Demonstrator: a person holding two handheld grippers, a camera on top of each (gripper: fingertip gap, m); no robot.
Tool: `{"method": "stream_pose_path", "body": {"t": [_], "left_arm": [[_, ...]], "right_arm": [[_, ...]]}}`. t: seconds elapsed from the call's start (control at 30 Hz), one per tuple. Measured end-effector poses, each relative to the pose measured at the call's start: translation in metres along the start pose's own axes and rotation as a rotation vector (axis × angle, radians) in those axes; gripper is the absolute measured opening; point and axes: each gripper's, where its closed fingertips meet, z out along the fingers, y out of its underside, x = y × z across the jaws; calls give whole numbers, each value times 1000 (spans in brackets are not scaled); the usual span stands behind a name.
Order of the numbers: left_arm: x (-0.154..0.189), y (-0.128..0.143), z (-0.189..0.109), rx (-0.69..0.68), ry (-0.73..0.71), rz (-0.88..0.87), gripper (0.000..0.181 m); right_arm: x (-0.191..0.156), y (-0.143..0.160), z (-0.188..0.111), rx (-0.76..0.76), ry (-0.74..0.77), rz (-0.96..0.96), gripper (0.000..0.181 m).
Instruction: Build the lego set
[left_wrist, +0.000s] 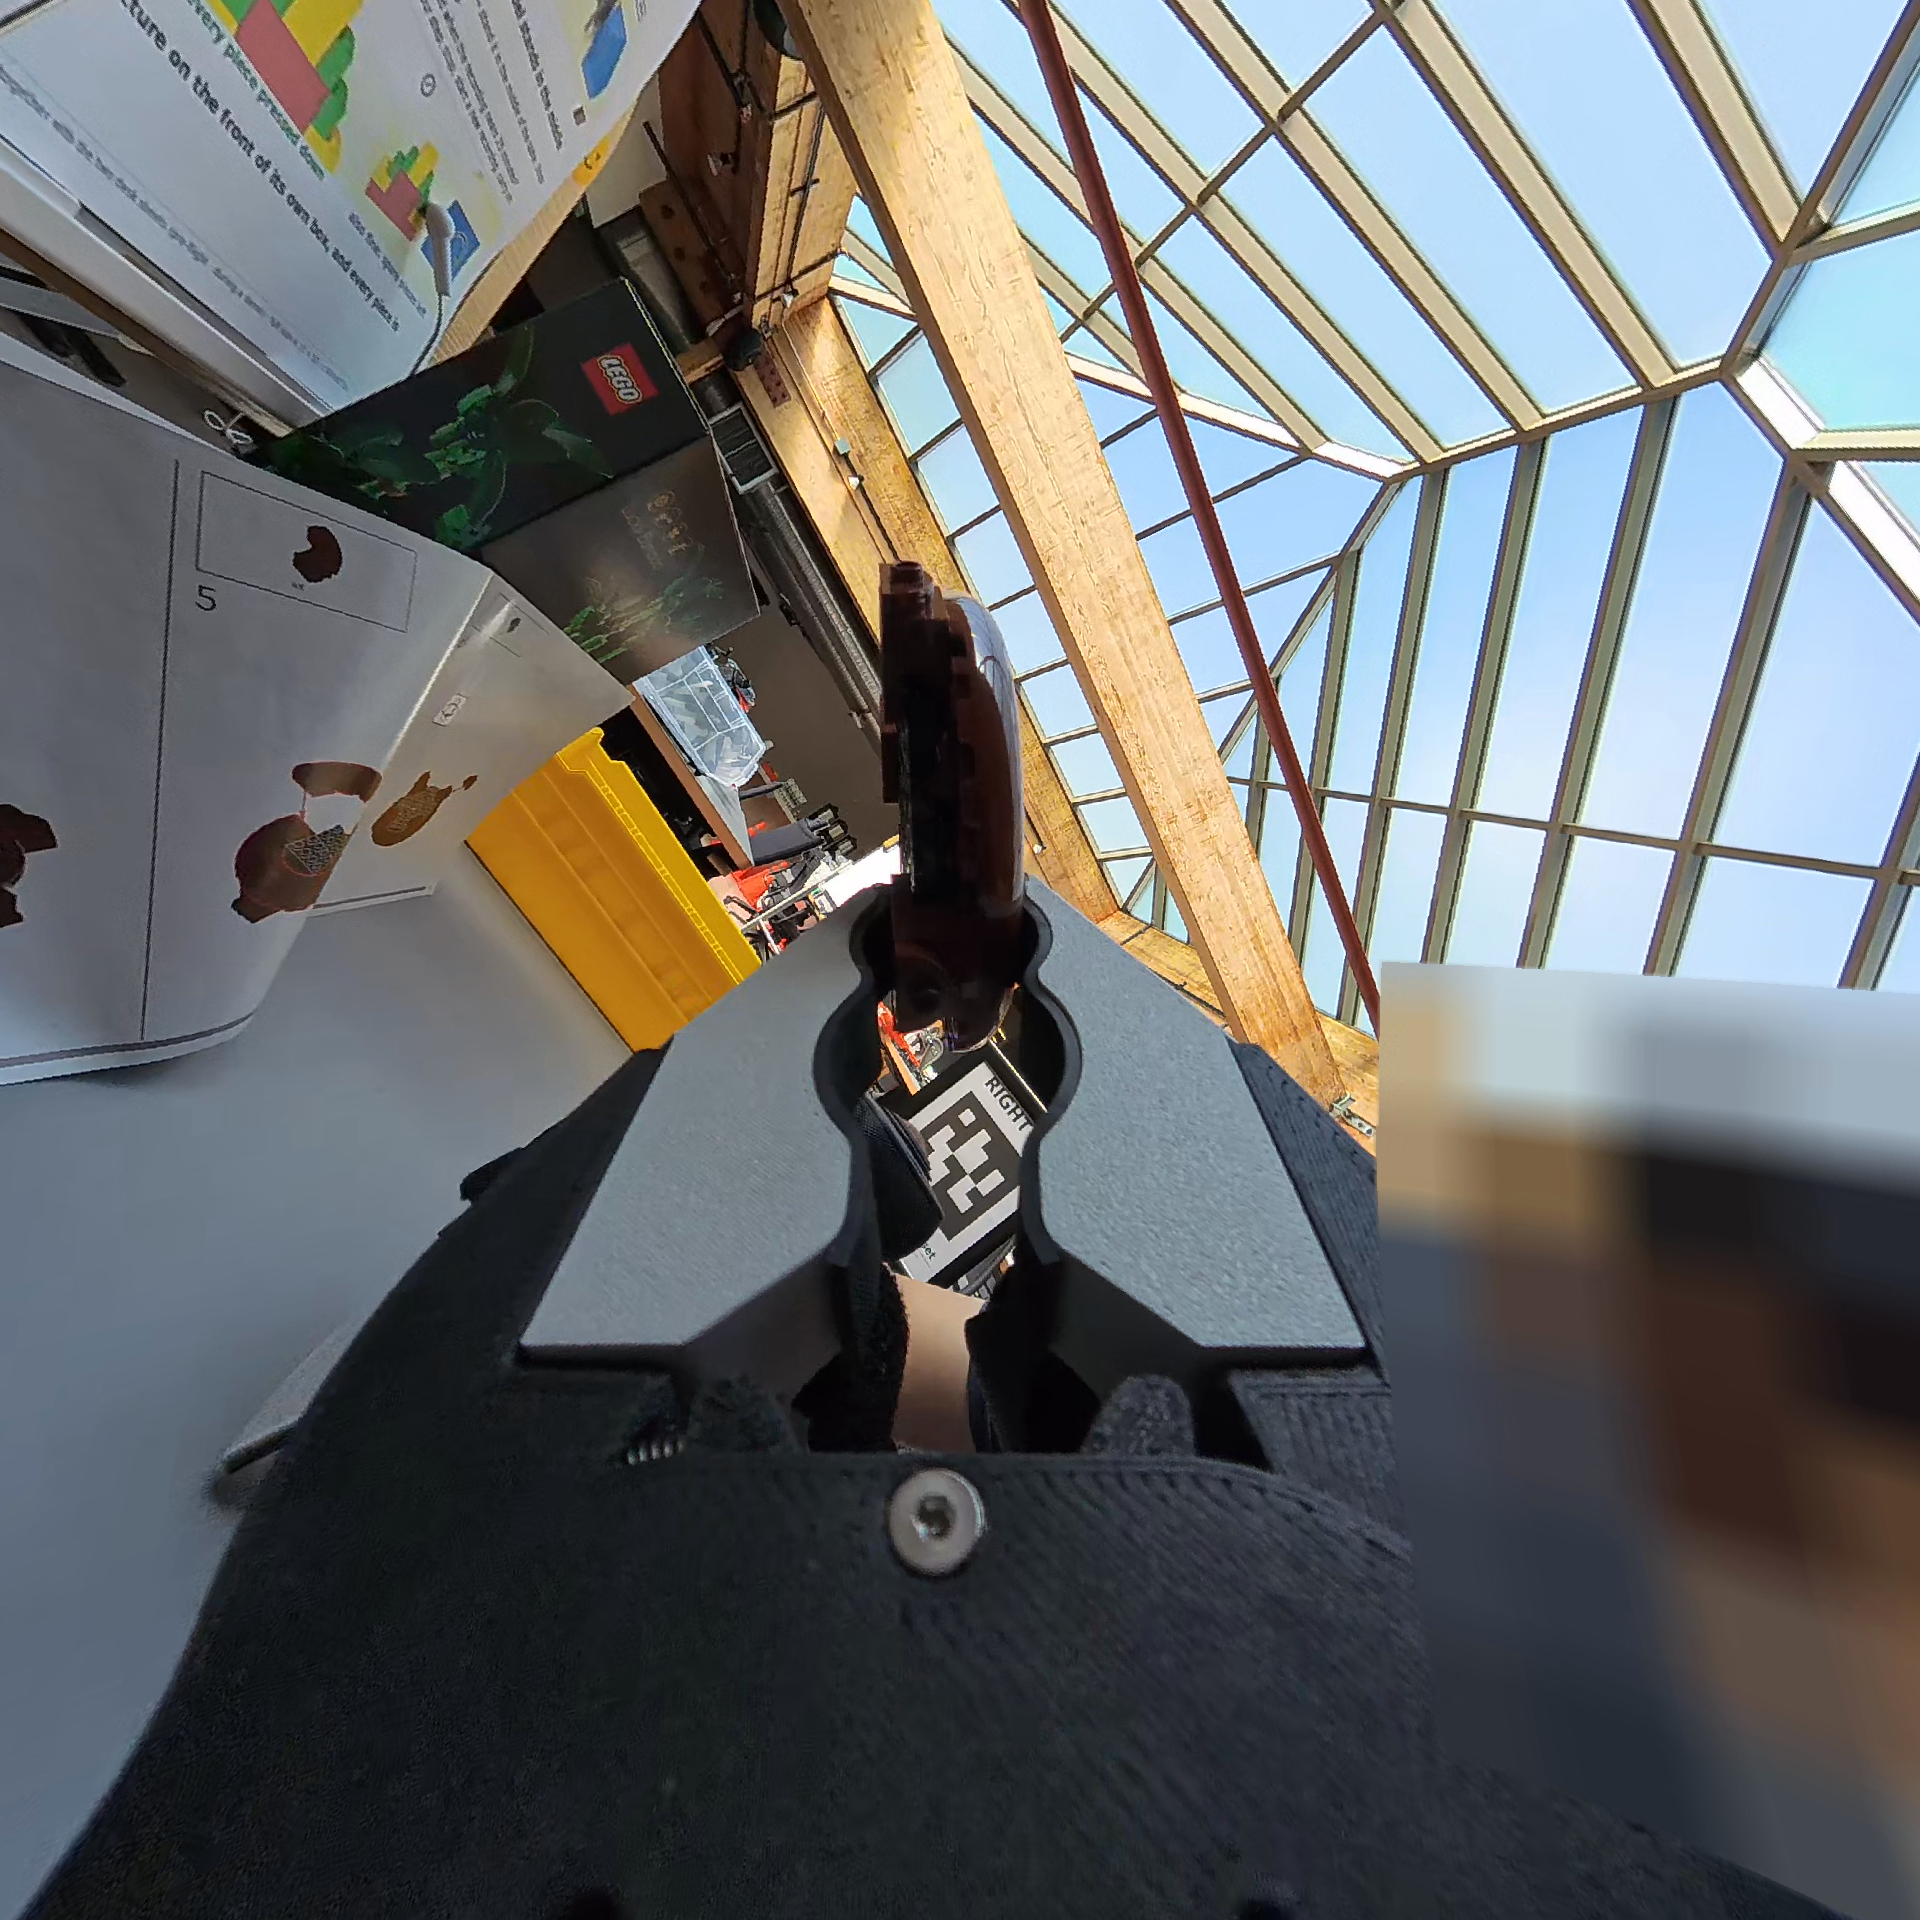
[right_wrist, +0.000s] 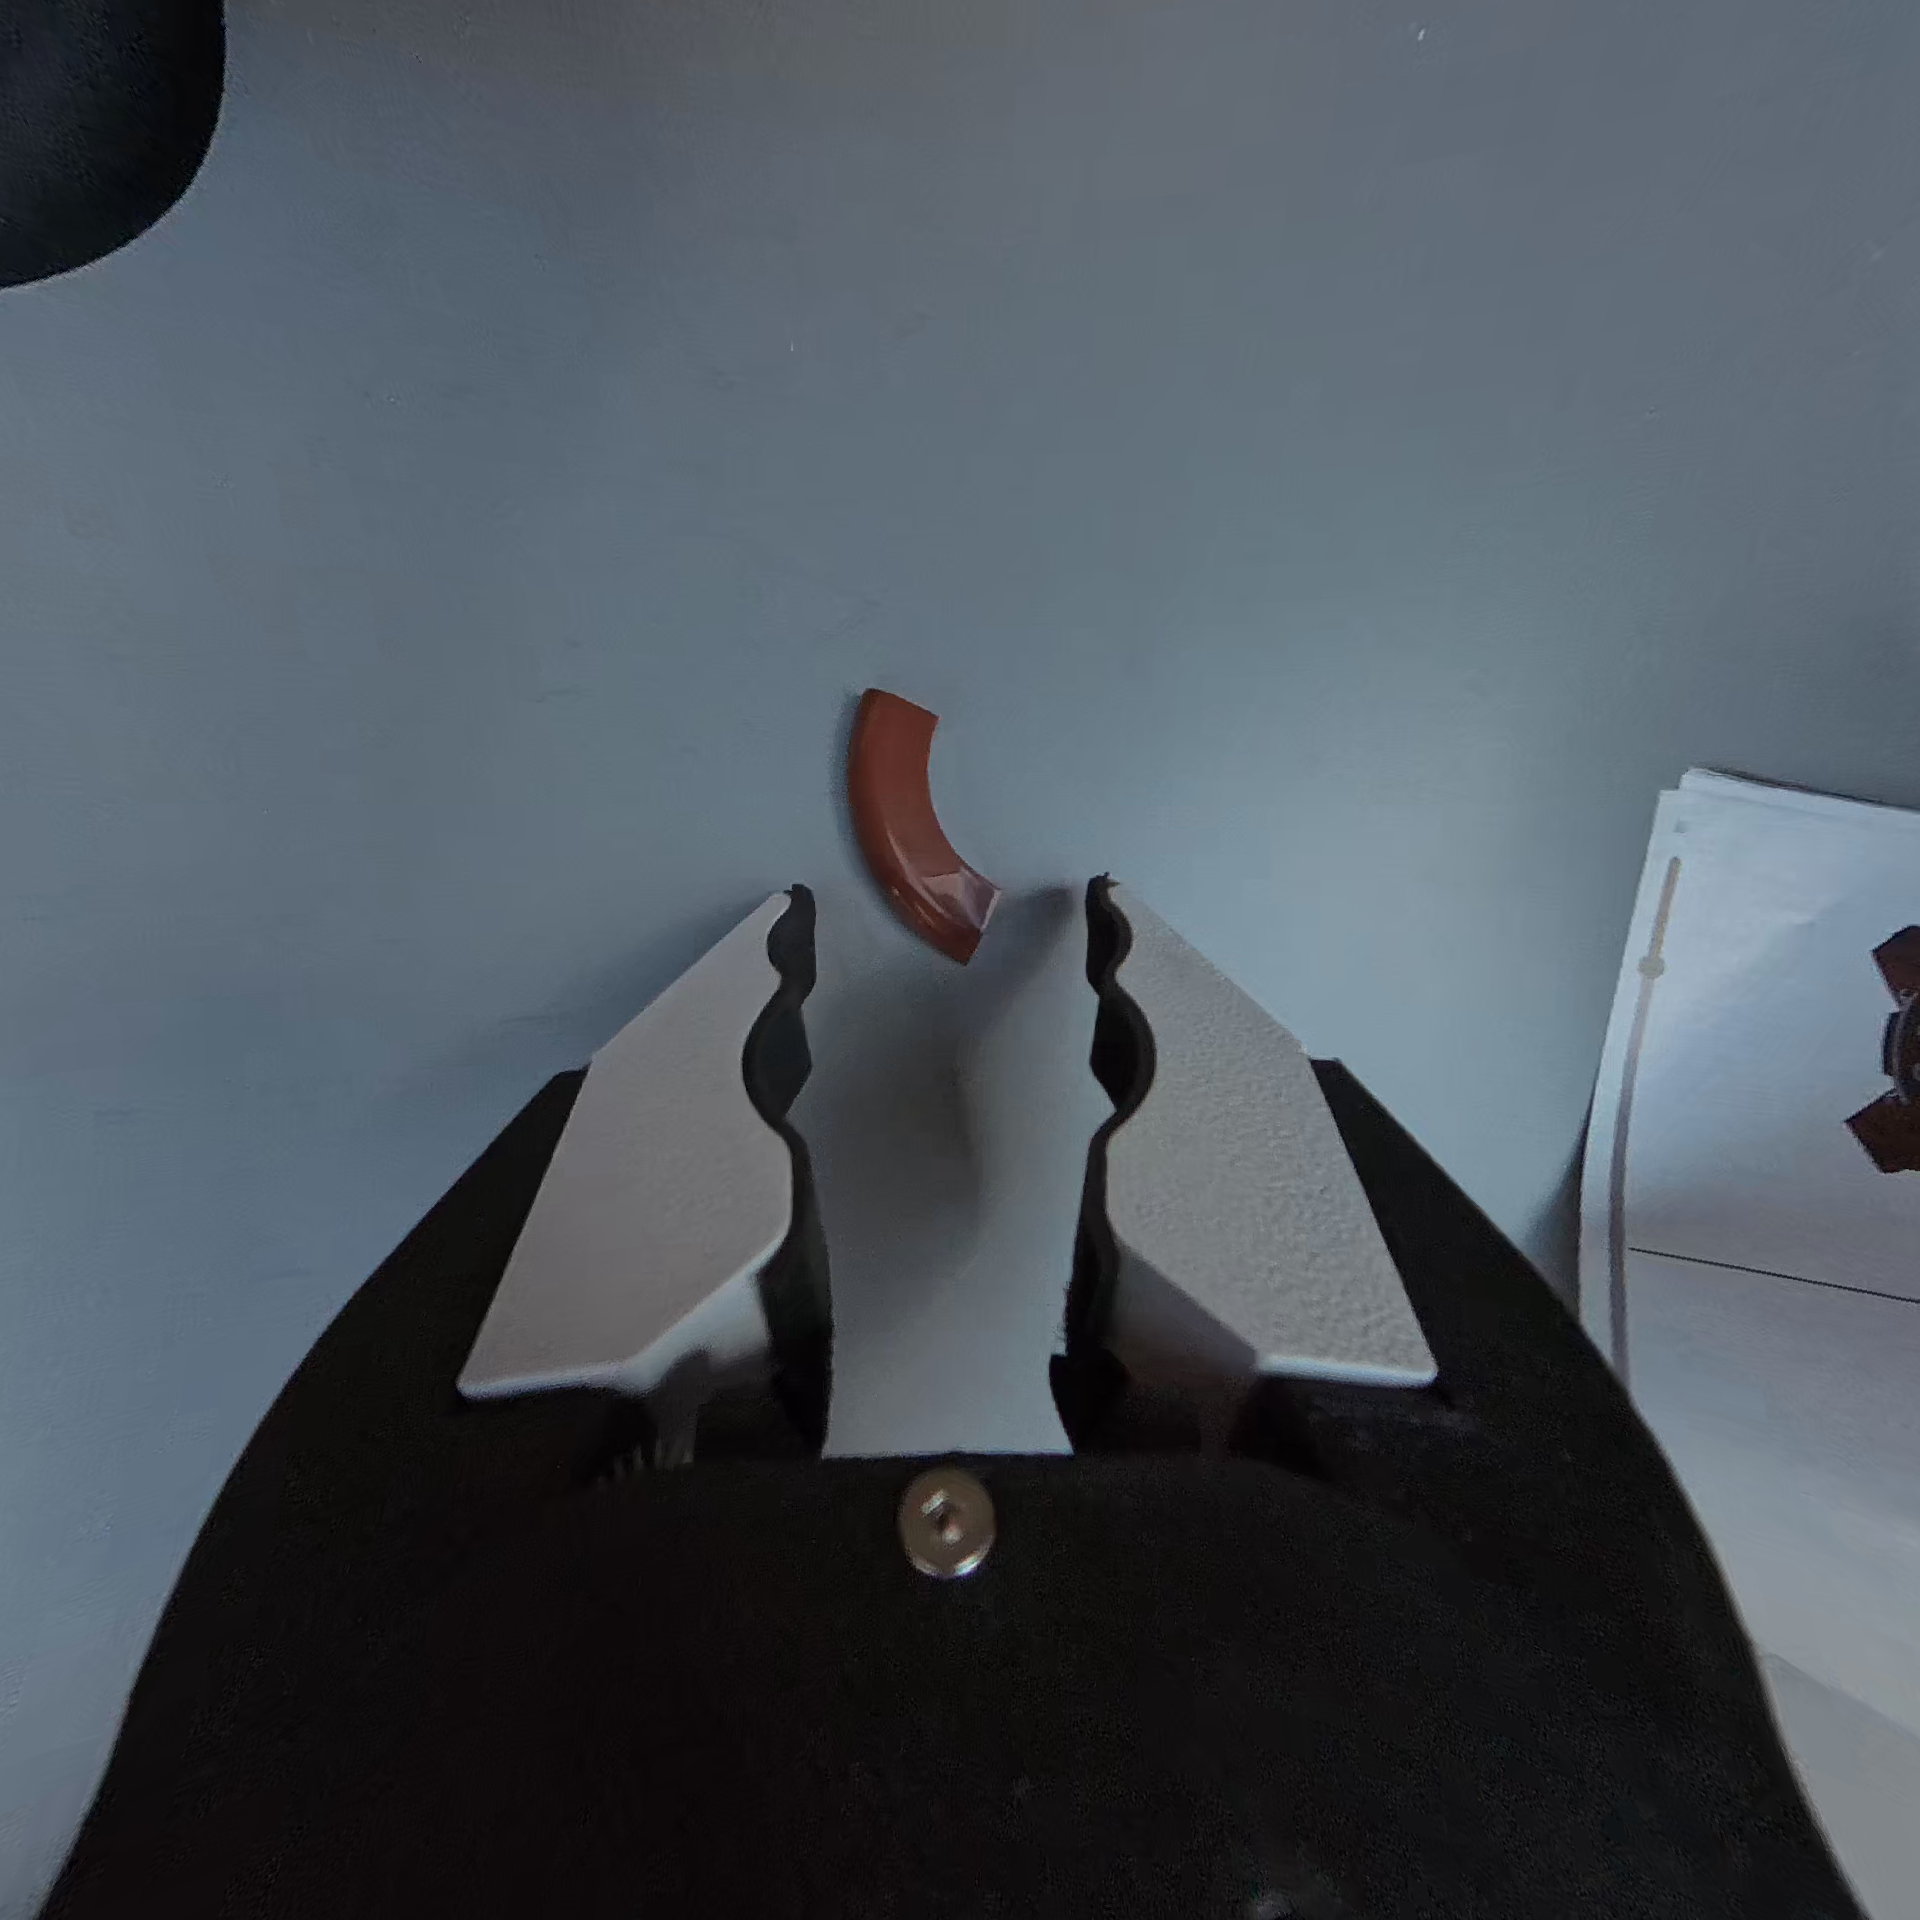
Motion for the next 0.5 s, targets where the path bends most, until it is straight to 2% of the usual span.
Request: {"method": "stream_pose_path", "body": {"t": [0.03, 0.13, 0.3, 0.5], "left_arm": [[0, 0, 0, -1, 1, 0, 18], [0, 0, 0, -3, 4, -3, 18], [-1, 1, 0, -7, 2, -4, 18], [-22, 9, 0, -63, -78, 1, 19]], "right_arm": [[-1, -7, 1, 30, 18, -47, 52], [-8, -17, 5, 65, 38, -150, 39], [-16, -11, 9, 29, -32, -109, 16], [-9, -11, -5, 5, 42, -197, 16]]}}
